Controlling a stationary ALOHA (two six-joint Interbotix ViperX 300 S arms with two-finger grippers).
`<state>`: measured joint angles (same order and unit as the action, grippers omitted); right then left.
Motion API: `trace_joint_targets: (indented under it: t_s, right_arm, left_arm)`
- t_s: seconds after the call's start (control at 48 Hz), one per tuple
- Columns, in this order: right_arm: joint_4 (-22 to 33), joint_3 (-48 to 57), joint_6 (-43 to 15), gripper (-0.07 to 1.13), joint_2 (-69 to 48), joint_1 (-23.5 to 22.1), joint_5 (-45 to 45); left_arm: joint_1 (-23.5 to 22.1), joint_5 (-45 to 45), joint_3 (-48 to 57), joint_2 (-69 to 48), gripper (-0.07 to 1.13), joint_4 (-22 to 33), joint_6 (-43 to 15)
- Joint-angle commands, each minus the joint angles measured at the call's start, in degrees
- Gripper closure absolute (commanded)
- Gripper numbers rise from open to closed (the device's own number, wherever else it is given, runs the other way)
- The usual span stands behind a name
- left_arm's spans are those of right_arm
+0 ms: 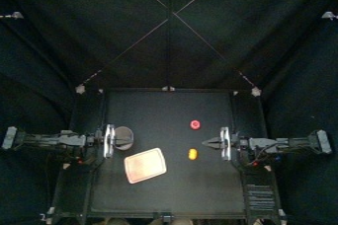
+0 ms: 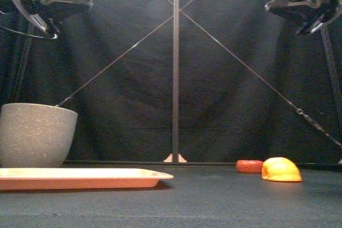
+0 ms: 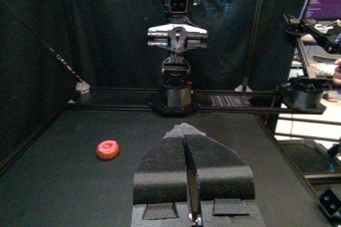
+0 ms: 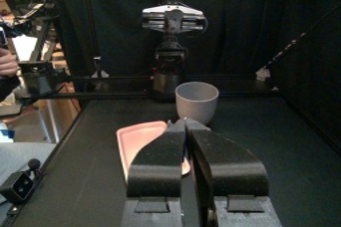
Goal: Pick the donut then place it in the grey bowl
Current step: Pick the donut
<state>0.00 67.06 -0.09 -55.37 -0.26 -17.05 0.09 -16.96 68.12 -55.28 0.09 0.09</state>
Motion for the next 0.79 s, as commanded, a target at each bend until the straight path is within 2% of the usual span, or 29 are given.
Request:
trace_joint_targets:
  t_s: [0.021, 0.333, 0.458, 0.521, 0.604, 0.667, 0.792]
  right_arm:
    - [0.1, -0.5, -0.2, 1.04, 2.2, -1.9, -0.1]
    - [0.1, -1.1, -0.2, 1.02, 11.6, -14.2, 0.0]
    - [-0.3, 0.0, -0.4, 0.93, 13.5, -18.7, 0.0]
    - [-0.4, 0.7, -0.4, 0.83, 14.1, -20.8, 0.0]
    - [-1.0, 1.5, -0.4, 0.62, 14.3, -22.7, 0.0]
    - [-2.1, 2.0, -0.5, 0.4, 14.4, -23.7, 0.0]
    - [-4.7, 2.1, -0.4, 0.03, 14.5, -24.6, 0.0]
  left_arm:
    - [0.3, -0.2, -0.7, 0.7, 1.07, 0.1, -0.3]
    - [0.5, -0.2, -0.6, 0.7, 1.08, 0.1, -0.4]
    - [0.8, -0.2, -0.5, 0.7, 1.08, 0.1, -0.4]
    - [0.8, -0.2, -0.4, 0.7, 1.08, 0.0, -0.4]
    - [0.8, -0.2, -0.4, 0.7, 1.08, 0.0, -0.4]
    - [0.8, -0.2, -0.4, 0.7, 1.08, -0.1, -0.4]
    - [0.8, -0.2, -0.4, 0.7, 1.08, -0.2, -0.4]
